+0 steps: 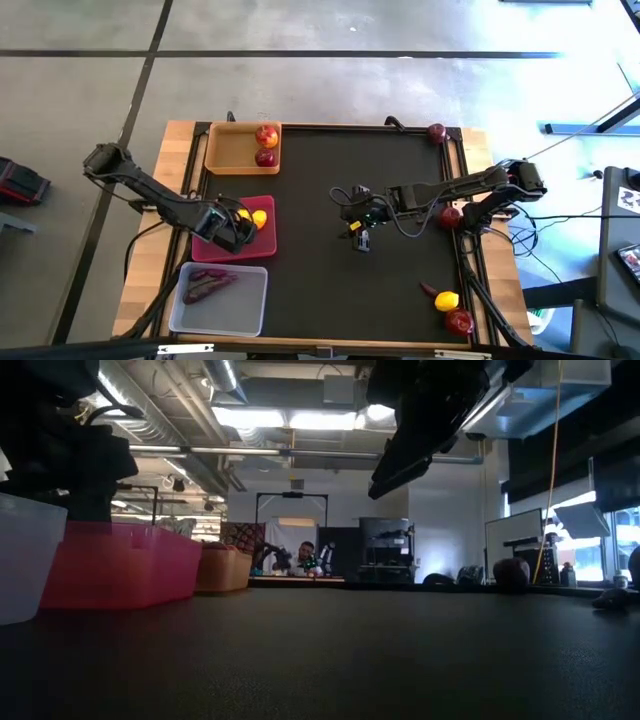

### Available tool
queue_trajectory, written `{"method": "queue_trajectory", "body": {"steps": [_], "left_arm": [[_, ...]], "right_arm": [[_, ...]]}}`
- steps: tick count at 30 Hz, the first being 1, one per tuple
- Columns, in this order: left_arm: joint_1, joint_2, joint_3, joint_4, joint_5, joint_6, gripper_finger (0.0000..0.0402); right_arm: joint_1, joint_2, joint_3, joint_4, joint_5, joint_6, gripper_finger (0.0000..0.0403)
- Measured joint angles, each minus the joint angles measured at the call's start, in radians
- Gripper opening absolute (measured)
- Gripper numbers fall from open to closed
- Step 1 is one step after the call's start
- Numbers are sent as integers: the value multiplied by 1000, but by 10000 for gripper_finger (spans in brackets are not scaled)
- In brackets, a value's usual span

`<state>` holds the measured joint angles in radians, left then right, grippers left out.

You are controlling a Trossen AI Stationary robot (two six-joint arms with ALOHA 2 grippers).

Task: Sort produce into baskets
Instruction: Put the top lemon into the pink bin, then put the top eggplant into the transparent bin

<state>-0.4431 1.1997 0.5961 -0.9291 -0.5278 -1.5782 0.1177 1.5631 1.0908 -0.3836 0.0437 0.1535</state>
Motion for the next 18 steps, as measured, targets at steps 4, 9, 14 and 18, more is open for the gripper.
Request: {"method": "queue_trajectory", "body": {"steps": [4,9,14,18], "left_arm": [[0,-15,11,-7,3,41,294],[0,-48,55,-7,0,119,294],[-5,-76,124,22,-10,271,294],[-11,-83,140,163,-60,431,294]], "right_arm": [[0,0,0,0,0,1,269],[0,0,0,0,1,1,269],[0,-29,0,-28,36,17,269],[0,-85,0,-112,99,38,269]]}}
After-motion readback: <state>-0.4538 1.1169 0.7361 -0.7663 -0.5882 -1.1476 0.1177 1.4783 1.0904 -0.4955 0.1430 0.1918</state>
